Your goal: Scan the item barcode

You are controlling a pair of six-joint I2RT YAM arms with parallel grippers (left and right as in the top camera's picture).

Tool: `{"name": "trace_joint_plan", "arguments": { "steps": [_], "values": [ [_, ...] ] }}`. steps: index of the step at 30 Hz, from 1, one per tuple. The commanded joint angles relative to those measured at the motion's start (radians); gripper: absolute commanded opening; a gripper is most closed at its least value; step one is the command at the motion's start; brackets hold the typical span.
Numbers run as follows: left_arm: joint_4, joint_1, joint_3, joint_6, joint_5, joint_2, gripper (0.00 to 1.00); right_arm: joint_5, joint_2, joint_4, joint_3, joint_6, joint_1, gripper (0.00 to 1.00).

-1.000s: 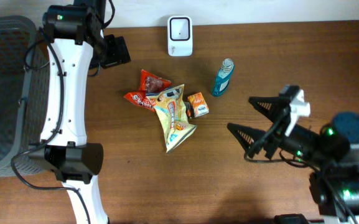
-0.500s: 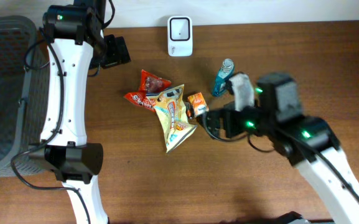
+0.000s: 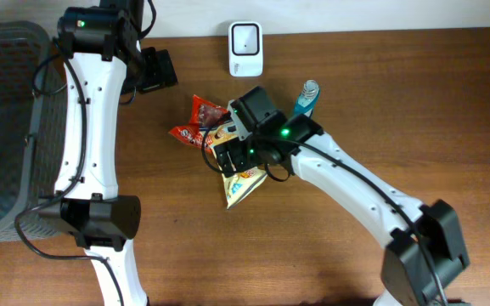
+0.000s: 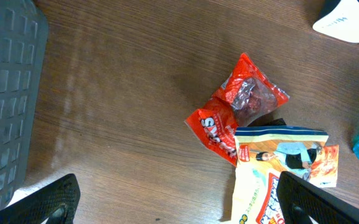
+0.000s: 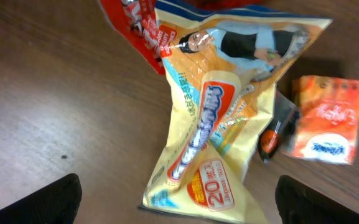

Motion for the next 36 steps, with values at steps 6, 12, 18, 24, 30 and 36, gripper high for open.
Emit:
{"name": "trace_joint_plan", "arguments": {
  "steps": [6, 12, 18, 24, 30, 36],
  "values": [
    [-0.002, 0.007, -0.002, -0.009, 0.007, -0.016, 0.99, 0.001, 0.091, 0.01, 0.016, 0.013, 0.02, 0.98],
    [-0.002, 0.002, -0.002, -0.009, 0.007, -0.016, 0.99, -0.007, 0.161, 0.01, 0.014, 0.01, 0.02, 0.98],
    [-0.002, -0.002, -0.002, -0.009, 0.007, -0.016, 0.99, -0.007, 0.197, -0.014, 0.013, -0.117, 0.042, 0.99],
    [-0.002, -0.002, -0.002, -0.009, 0.007, -0.016, 0.99, 0.012, 0.197, -0.067, 0.013, -0.148, 0.068, 0.98],
    [-0.002, -0.002, -0.002, -0.009, 0.008, -0.016, 0.99, 0.286, 0.195, -0.262, 0.024, -0.079, 0.069, 0.99],
    [-0.002, -0.002, -0.002, -0.009, 0.007, -0.016, 0.99, 0.283, 0.177, -0.348, 0.201, -0.021, 0.069, 0.98]
  ]
}}
